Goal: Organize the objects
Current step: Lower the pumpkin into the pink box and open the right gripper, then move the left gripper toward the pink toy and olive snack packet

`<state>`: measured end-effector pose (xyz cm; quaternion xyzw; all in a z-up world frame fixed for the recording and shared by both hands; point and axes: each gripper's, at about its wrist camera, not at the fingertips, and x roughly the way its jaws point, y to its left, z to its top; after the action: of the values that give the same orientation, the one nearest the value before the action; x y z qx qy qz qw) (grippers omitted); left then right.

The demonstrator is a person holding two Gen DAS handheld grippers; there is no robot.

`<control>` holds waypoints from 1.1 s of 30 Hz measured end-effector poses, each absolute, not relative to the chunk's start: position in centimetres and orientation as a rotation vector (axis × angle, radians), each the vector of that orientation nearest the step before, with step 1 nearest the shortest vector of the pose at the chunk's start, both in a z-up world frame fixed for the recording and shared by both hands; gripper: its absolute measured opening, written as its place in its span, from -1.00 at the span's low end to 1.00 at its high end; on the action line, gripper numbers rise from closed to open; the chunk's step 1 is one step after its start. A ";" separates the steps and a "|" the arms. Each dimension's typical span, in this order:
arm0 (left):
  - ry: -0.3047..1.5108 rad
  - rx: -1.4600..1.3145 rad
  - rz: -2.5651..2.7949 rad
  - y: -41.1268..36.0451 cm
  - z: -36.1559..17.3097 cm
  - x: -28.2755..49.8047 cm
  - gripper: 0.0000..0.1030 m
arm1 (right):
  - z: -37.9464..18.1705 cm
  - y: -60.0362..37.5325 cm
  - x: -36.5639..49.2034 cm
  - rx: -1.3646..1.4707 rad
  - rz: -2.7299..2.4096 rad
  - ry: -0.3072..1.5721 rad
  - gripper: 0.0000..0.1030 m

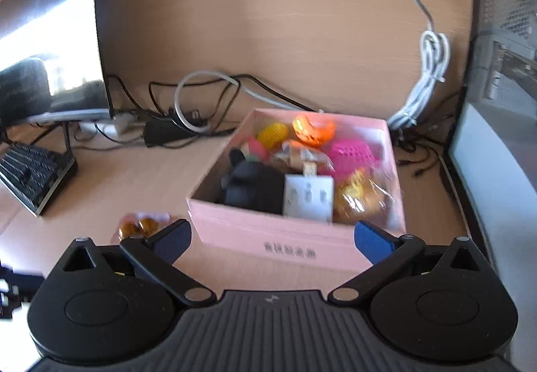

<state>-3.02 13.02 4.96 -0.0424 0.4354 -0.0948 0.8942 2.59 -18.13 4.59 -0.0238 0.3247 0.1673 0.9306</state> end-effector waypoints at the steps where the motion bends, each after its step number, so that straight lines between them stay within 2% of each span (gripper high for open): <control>1: 0.894 -0.086 -0.216 12.9 5.1 -2.7 -0.33 | 4.4 -18.3 2.2 -0.052 0.325 0.665 1.00; 9: 0.843 -0.011 -0.335 9.7 5.4 0.0 -0.31 | 2.4 -19.9 -1.1 -0.052 0.292 0.765 1.00; 13: 0.782 -0.096 -0.289 10.1 6.1 1.5 -0.30 | 1.6 -20.7 -2.7 -0.092 0.229 0.777 1.00; 16: 0.819 -0.104 -0.270 11.1 6.5 4.3 -0.30 | 1.4 -21.6 -3.4 -0.099 0.200 0.787 1.00; 20: 0.964 -0.108 -0.239 12.2 4.9 7.9 -0.31 | 0.7 -22.5 -3.6 -0.088 0.170 0.823 1.00; 27: 0.941 -0.057 -0.298 10.3 3.0 9.3 -0.30 | -0.1 -23.6 -4.6 -0.075 0.133 0.854 1.00; 29: 0.945 0.016 -0.301 9.6 2.3 9.6 -0.23 | -0.3 -23.9 -4.7 -0.073 0.121 0.868 1.00; 33: 0.918 0.018 -0.324 9.8 2.0 9.6 -0.21 | -0.7 -24.4 -5.2 -0.071 0.117 0.885 1.00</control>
<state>9.65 9.77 1.99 0.0087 0.4411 -0.1558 0.8838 -5.20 -24.38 -0.67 -0.0346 0.4278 0.0564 0.9014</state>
